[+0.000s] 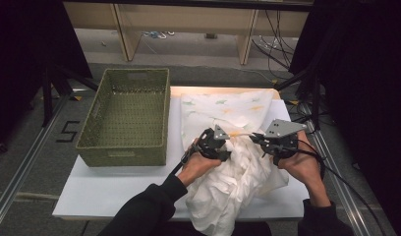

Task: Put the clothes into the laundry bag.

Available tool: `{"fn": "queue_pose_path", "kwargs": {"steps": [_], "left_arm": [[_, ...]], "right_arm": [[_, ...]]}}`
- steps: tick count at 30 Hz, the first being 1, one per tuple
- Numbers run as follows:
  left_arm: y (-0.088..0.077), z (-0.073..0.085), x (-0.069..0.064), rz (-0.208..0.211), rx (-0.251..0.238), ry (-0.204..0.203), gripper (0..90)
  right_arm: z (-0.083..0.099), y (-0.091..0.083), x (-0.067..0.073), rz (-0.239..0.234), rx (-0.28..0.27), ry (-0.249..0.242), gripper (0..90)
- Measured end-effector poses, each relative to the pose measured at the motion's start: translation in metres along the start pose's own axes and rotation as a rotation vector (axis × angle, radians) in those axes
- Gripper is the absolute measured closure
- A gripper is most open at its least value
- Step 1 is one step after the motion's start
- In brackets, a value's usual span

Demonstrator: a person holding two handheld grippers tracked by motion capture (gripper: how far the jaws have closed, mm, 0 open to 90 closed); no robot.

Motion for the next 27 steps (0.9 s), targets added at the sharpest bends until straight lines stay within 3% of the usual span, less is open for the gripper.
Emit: {"fn": "queue_pose_path", "kwargs": {"steps": [2,4,5,7,9,12,14,16,18,19,21,24,25,27], "left_arm": [[0.001,-0.001,0.005,-0.037,-0.013,-0.015,68.2],[0.010,0.002,0.015,-0.071,0.003,-0.025,66.2],[0.019,0.006,0.019,-0.080,0.012,-0.071,64.9],[0.029,0.009,0.021,-0.063,0.007,-0.120,55.8],[0.022,0.008,0.019,-0.025,0.019,-0.126,43.1],[-0.007,0.008,0.016,0.010,0.029,-0.104,26.9],[-0.029,0.013,0.012,0.045,0.026,-0.067,20.2],[-0.046,0.022,0.007,0.045,0.037,-0.048,16.9],[-0.059,0.032,-0.002,0.089,0.048,-0.040,15.7],[-0.063,0.037,-0.009,0.132,0.059,-0.033,15.3],[-0.065,0.045,-0.024,0.207,0.055,-0.023,15.7],[-0.057,0.049,-0.042,0.246,0.090,-0.007,15.4],[-0.048,0.050,-0.049,0.258,0.112,0.026,15.4],[-0.034,0.051,-0.053,0.239,0.172,0.125,15.2]], "right_arm": [[0.000,-0.001,-0.001,-0.002,-0.007,0.006,88.5],[0.001,0.002,-0.002,0.001,-0.001,0.007,88.5],[0.002,0.003,-0.001,0.000,0.005,0.009,88.5],[0.005,0.008,-0.001,-0.001,0.022,0.008,88.5],[0.008,0.011,-0.001,-0.007,0.030,0.010,88.5],[0.009,0.009,-0.004,-0.007,0.023,0.013,88.4],[0.009,0.008,-0.005,0.000,0.019,0.020,88.4],[0.009,0.007,-0.004,0.000,0.017,0.020,88.4],[0.008,0.007,-0.004,0.001,0.015,0.013,88.4],[0.008,0.008,-0.004,0.000,0.015,0.013,88.4],[0.008,0.007,-0.003,0.005,0.022,0.024,88.4],[0.007,0.008,-0.002,0.001,0.020,0.024,88.4],[0.007,0.008,-0.002,0.000,0.017,0.020,88.4],[0.007,0.008,-0.002,-0.002,0.016,0.014,88.3]]}}
Point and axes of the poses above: each handheld gripper's, and its own axes: y roughly forward along the jaws, z roughly out of its underside, x roughly to its left, the point moved 2 cm from there along y, roughly forward along the jaws, and after that the axes turned 2 degrees about z, right-handed, at the moved point
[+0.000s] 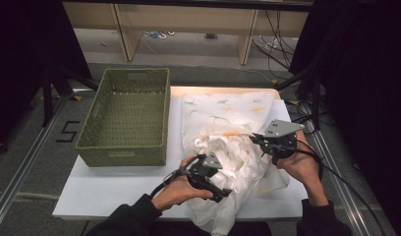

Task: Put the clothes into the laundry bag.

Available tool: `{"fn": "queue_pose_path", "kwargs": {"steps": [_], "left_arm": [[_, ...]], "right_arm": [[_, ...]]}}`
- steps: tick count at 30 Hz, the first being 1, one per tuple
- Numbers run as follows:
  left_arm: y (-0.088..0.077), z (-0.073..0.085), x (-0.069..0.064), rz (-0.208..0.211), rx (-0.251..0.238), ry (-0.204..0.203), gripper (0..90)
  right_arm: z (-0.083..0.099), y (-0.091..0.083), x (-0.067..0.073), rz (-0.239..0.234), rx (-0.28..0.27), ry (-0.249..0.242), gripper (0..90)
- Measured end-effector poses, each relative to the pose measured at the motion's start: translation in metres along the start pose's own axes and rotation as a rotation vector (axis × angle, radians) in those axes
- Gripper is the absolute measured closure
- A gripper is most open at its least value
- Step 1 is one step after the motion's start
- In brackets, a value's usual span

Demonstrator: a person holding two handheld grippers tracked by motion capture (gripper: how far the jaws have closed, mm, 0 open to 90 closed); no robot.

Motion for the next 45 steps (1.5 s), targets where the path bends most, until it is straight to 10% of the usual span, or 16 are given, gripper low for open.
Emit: {"fn": "queue_pose_path", "kwargs": {"steps": [3,7,9,17,21,29,35,37,42,45], "left_arm": [[0.027,-0.001,0.004,-0.045,0.058,0.023,16.2],[0.039,-0.008,0.024,-0.094,-0.035,-0.072,65.1],[0.035,-0.016,0.031,-0.128,-0.079,-0.086,72.4],[0.025,-0.056,0.063,-0.249,-0.229,-0.153,73.6],[0.051,-0.047,0.088,-0.264,-0.239,-0.315,63.8],[0.002,-0.028,0.050,-0.200,-0.174,-0.166,20.1],[-0.008,0.009,0.038,-0.204,-0.026,-0.077,15.1],[0.004,0.015,0.039,-0.187,-0.006,-0.106,15.7],[0.030,0.001,0.047,-0.176,-0.051,-0.043,63.6],[0.041,-0.013,0.050,-0.160,-0.099,-0.100,75.5]], "right_arm": [[0.000,0.000,-0.001,0.003,-0.008,-0.017,88.3],[0.000,-0.002,-0.001,-0.002,-0.009,-0.002,88.4],[0.000,-0.003,0.000,-0.004,-0.008,-0.002,88.4],[-0.003,-0.011,-0.002,0.003,-0.028,0.008,88.5],[0.000,-0.009,-0.002,-0.006,-0.017,0.019,88.4],[0.004,-0.003,-0.003,-0.004,-0.006,0.017,88.3],[0.003,-0.004,-0.001,-0.007,-0.007,0.011,88.2],[0.003,-0.003,0.000,-0.010,-0.005,0.013,88.2],[0.002,-0.002,0.000,-0.013,-0.004,0.005,88.1],[0.004,-0.001,-0.001,-0.009,-0.003,0.011,88.1]]}}
Point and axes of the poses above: each handheld gripper's, and its own axes: y roughly forward along the jaws, z roughly out of its underside, x roughly to its left, the point moved 2 cm from there along y, roughly forward along the jaws, and after that the axes turned 2 degrees about z, right-handed, at the moved point
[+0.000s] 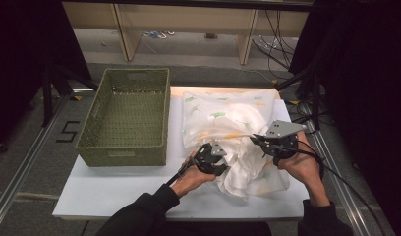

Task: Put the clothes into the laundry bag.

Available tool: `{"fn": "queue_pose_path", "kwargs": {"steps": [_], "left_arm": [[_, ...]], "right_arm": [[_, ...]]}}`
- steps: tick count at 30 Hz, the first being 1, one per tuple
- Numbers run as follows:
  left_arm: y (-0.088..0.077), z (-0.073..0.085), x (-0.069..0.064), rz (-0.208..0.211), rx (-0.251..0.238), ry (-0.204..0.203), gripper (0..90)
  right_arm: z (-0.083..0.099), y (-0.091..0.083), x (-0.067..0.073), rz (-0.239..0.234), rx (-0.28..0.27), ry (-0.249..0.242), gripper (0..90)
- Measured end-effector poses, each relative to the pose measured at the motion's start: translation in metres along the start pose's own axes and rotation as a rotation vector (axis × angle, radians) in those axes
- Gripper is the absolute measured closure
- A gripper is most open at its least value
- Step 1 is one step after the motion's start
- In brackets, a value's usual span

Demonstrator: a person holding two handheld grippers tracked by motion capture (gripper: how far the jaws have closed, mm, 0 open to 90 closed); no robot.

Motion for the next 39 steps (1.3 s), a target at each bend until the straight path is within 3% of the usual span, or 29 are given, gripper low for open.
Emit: {"fn": "queue_pose_path", "kwargs": {"steps": [3,6,7,8,10,11,13,15,16,19,22,25,28,34,37,39], "left_arm": [[0.009,-0.015,-0.004,0.001,-0.033,0.000,78.2],[0.013,-0.029,-0.001,-0.016,-0.079,-0.030,78.9],[0.013,-0.034,0.006,-0.035,-0.064,-0.002,79.2],[0.016,-0.037,0.009,-0.050,-0.100,-0.039,79.3],[0.020,-0.041,0.022,-0.092,-0.125,-0.094,79.5],[0.023,-0.041,0.027,-0.105,-0.138,-0.146,79.3],[0.026,-0.039,0.033,-0.118,-0.125,-0.168,76.4],[0.022,-0.034,0.033,-0.086,-0.103,-0.179,68.7],[0.019,-0.031,0.031,-0.069,-0.092,-0.181,60.8],[0.000,-0.022,0.024,-0.079,-0.045,-0.129,41.9],[-0.015,-0.012,0.017,-0.089,0.017,-0.108,26.9],[-0.020,0.002,0.005,-0.047,0.045,-0.113,21.2],[-0.007,0.010,-0.006,-0.019,0.070,-0.099,17.1],[0.013,0.000,-0.018,-0.021,0.043,-0.104,19.1],[0.022,-0.002,-0.015,-0.051,0.030,-0.095,39.9],[0.027,-0.003,-0.010,-0.055,0.013,-0.113,53.8]], "right_arm": [[0.001,0.000,0.001,-0.009,0.005,-0.005,88.2],[0.000,-0.003,0.000,-0.015,0.004,-0.007,88.2],[0.001,-0.005,0.000,-0.011,0.007,0.009,88.2],[0.001,-0.005,-0.001,-0.013,0.000,0.006,88.3],[0.002,-0.007,-0.003,-0.006,0.000,0.010,88.2],[0.003,-0.006,-0.003,-0.004,0.001,0.013,88.3],[0.004,-0.005,-0.003,-0.008,0.009,0.021,88.3],[0.005,-0.003,-0.003,-0.014,0.010,0.022,88.3],[0.005,-0.002,-0.003,-0.014,0.007,0.010,88.2],[0.006,-0.002,-0.003,-0.010,0.010,0.016,88.2],[0.006,-0.002,-0.004,-0.010,0.009,0.017,88.2],[0.006,-0.002,-0.003,-0.010,0.017,0.028,88.1],[0.007,0.000,-0.002,-0.004,0.019,0.030,88.0],[0.012,0.006,-0.002,-0.020,0.042,0.019,87.9],[0.017,0.008,-0.001,-0.024,0.061,0.030,87.9],[0.021,0.009,-0.001,-0.026,0.074,0.024,87.9]]}}
Point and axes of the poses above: each handheld gripper's, and its own axes: y roughly forward along the jaws, z roughly out of its underside, x roughly to its left, the point moved 2 cm from there along y, roughly forward along the jaws, and after that the axes turned 2 degrees about z, right-handed, at the moved point
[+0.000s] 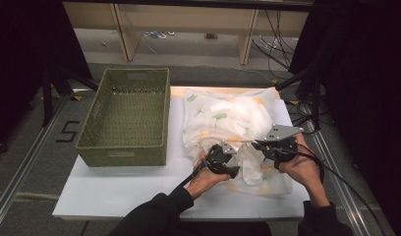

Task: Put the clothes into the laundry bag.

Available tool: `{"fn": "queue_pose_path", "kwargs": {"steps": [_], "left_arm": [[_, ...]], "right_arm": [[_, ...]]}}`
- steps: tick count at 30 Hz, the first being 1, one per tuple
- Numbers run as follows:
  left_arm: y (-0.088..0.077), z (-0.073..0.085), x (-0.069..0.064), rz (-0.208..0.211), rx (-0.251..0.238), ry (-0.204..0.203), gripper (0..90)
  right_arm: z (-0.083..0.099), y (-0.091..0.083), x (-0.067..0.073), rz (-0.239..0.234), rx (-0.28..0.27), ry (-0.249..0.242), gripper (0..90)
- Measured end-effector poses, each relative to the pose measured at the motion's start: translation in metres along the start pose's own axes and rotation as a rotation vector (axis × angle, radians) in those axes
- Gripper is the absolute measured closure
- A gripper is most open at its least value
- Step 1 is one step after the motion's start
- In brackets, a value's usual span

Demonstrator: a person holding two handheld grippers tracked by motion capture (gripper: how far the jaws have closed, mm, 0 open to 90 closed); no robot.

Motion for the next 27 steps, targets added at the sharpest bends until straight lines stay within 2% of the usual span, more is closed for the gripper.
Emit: {"fn": "queue_pose_path", "kwargs": {"steps": [2,3,5,6,9,10,11,12,13,14,15,16,17,19,21,23,24,27], "left_arm": [[0.005,-0.003,0.006,-0.026,-0.019,0.013,69.1],[0.007,-0.005,0.007,-0.035,-0.031,0.013,72.6],[0.009,-0.010,0.010,-0.044,-0.051,-0.004,77.2],[0.010,-0.012,0.010,-0.052,-0.058,-0.009,78.3],[0.013,-0.023,0.014,-0.087,-0.068,0.023,80.0],[0.017,-0.031,0.016,-0.116,-0.119,-0.006,80.2],[0.018,-0.034,0.019,-0.127,-0.128,-0.016,80.4],[0.020,-0.038,0.023,-0.147,-0.132,-0.009,80.4],[0.023,-0.040,0.026,-0.159,-0.144,-0.013,80.3],[0.026,-0.040,0.033,-0.162,-0.130,-0.012,80.0],[0.028,-0.038,0.034,-0.153,-0.130,-0.032,79.0],[0.029,-0.035,0.037,-0.137,-0.120,-0.054,77.7],[0.027,-0.032,0.038,-0.118,-0.110,-0.058,74.4],[0.019,-0.027,0.036,-0.086,-0.074,-0.036,63.4],[0.007,-0.022,0.034,-0.080,-0.046,-0.010,52.9],[-0.004,-0.018,0.030,-0.072,-0.015,-0.001,39.2],[-0.011,-0.014,0.027,-0.054,0.008,0.019,32.4],[-0.022,-0.006,0.017,-0.026,0.032,0.012,25.5]], "right_arm": [[0.004,0.001,0.000,-0.001,0.016,0.010,87.9],[0.005,0.002,-0.001,-0.002,0.007,-0.005,87.9],[0.007,0.001,-0.001,-0.008,0.008,0.005,87.9],[0.007,0.001,-0.002,-0.006,0.006,0.006,87.9],[0.007,0.001,0.000,-0.024,0.012,0.006,88.0],[0.007,0.000,0.000,-0.010,0.016,0.014,88.0],[0.007,0.001,0.001,-0.017,0.015,0.016,88.1],[0.007,0.001,0.001,-0.018,0.015,0.016,88.1],[0.007,0.002,0.000,-0.018,0.011,0.002,88.2],[0.007,0.002,0.000,-0.018,0.012,-0.001,88.2],[0.008,0.004,0.000,-0.020,0.019,0.001,88.2],[0.009,0.004,0.001,-0.021,0.032,0.020,88.2],[0.011,0.007,-0.001,-0.025,0.027,0.010,88.2],[0.014,0.009,-0.001,-0.030,0.034,0.028,88.2],[0.016,0.010,-0.002,-0.039,0.043,0.026,88.1],[0.015,0.010,-0.003,-0.031,0.038,0.031,88.1],[0.015,0.009,-0.002,-0.029,0.038,0.038,88.1],[0.015,0.010,-0.002,-0.040,0.033,0.024,87.9]]}}
Point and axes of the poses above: each handheld gripper's, and its own axes: y roughly forward along the jaws, z roughly out of its underside, x roughly to its left, the point moved 2 cm from there along y, roughly forward along the jaws, and after that the axes turned 2 degrees about z, right-handed, at the moved point
